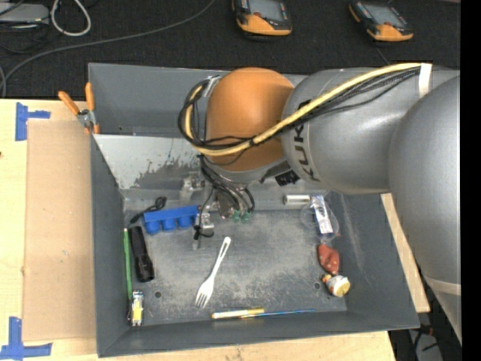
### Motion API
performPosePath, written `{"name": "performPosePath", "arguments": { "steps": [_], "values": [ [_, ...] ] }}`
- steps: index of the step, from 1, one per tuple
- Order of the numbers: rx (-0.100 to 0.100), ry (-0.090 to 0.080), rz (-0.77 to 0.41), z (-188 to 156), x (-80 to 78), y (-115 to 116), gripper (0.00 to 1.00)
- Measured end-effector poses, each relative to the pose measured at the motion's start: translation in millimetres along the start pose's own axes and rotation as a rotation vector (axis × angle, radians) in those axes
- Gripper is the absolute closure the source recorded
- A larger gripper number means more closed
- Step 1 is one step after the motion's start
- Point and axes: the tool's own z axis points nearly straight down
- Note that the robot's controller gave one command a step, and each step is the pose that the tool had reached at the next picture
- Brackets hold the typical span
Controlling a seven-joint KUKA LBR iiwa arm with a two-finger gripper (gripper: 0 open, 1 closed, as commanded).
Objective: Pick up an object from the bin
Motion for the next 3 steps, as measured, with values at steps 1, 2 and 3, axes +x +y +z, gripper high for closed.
{"name": "performPosePath", "arguments": {
  "steps": [1, 2, 3],
  "values": [
    [-0.002, -0.003, -0.182, 22, -33.5, 22, 0.00],
    [-0.001, 0.005, -0.076, 39, -34.8, 34, 0.00],
    [-0.002, 0.002, -0.064, 109, -32.4, 20, 0.00]
  ]
}}
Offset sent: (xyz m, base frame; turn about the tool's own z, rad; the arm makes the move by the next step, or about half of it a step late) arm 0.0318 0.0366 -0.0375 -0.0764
